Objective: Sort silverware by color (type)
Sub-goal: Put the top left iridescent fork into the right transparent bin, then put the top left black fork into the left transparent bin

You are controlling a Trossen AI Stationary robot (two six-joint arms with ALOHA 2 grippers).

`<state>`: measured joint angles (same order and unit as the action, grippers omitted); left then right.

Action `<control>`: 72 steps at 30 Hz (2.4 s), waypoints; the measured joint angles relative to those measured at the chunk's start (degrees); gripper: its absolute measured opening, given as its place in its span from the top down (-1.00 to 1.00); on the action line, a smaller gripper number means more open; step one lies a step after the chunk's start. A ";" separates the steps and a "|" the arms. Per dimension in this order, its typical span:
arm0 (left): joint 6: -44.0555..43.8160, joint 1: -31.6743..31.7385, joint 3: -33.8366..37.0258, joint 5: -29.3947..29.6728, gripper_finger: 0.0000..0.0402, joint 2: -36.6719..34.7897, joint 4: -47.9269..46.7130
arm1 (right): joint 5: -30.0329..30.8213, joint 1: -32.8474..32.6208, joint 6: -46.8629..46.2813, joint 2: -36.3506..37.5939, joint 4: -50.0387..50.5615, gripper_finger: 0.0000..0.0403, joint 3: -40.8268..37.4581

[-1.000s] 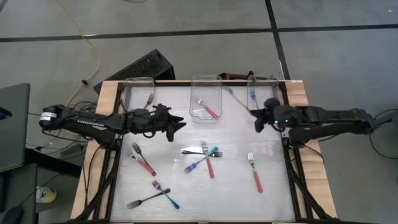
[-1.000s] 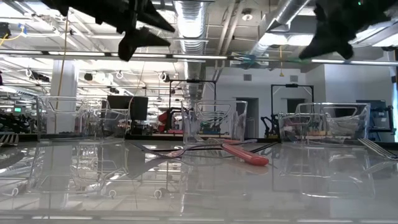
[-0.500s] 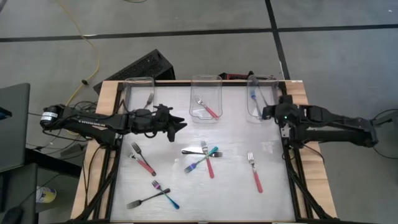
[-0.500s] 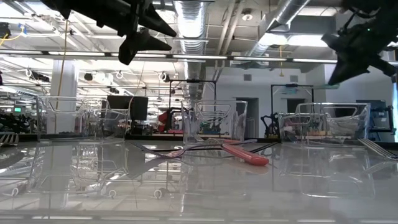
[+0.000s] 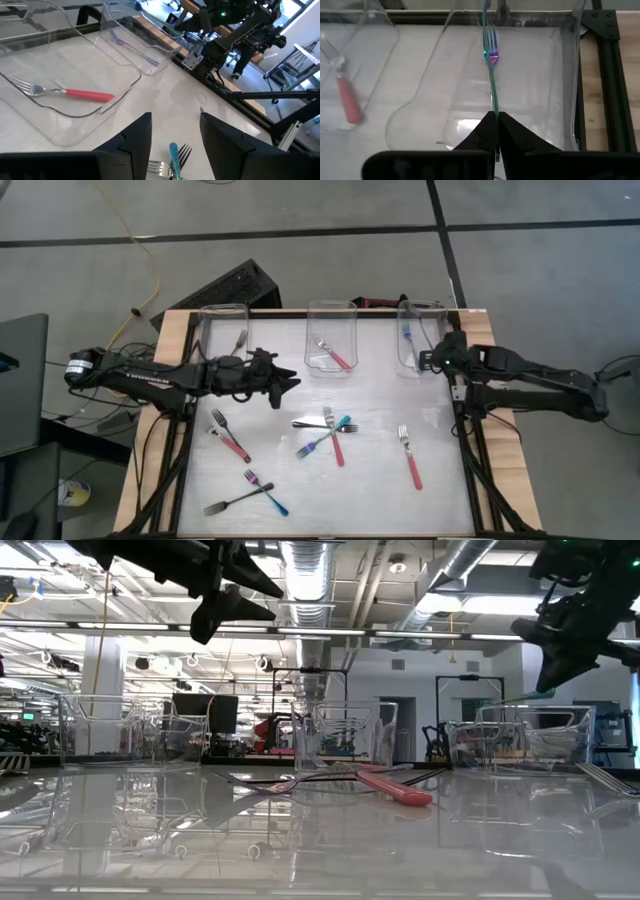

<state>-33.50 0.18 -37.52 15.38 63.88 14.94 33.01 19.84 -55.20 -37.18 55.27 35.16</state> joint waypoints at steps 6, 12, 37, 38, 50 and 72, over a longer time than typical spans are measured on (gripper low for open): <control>0.24 -0.94 0.00 -0.04 0.25 0.00 -0.05 | 0.27 0.21 -0.29 -2.72 -0.20 0.69 0.00; 0.26 -0.93 0.00 -1.12 0.25 0.00 -0.81 | 3.26 0.21 -0.62 -4.18 -0.32 0.63 0.00; 4.42 -4.45 0.00 -7.23 0.25 0.00 -8.81 | -12.60 -15.00 14.09 -7.64 -41.51 0.64 0.02; 4.83 -4.76 0.00 -7.21 0.25 0.00 -9.58 | -12.60 -16.87 12.93 -8.42 -42.30 0.65 0.02; 15.67 -7.58 0.97 -7.67 0.25 0.00 -14.50 | -12.02 -40.87 -1.59 -28.50 -55.82 0.72 4.04; -7.06 -18.23 1.44 0.99 0.25 -0.02 0.59 | -22.66 -59.20 -5.33 -48.42 -18.75 0.82 28.06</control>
<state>-40.55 -18.05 -36.07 16.37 63.86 15.53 10.35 -39.35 -60.53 -85.60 36.52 63.22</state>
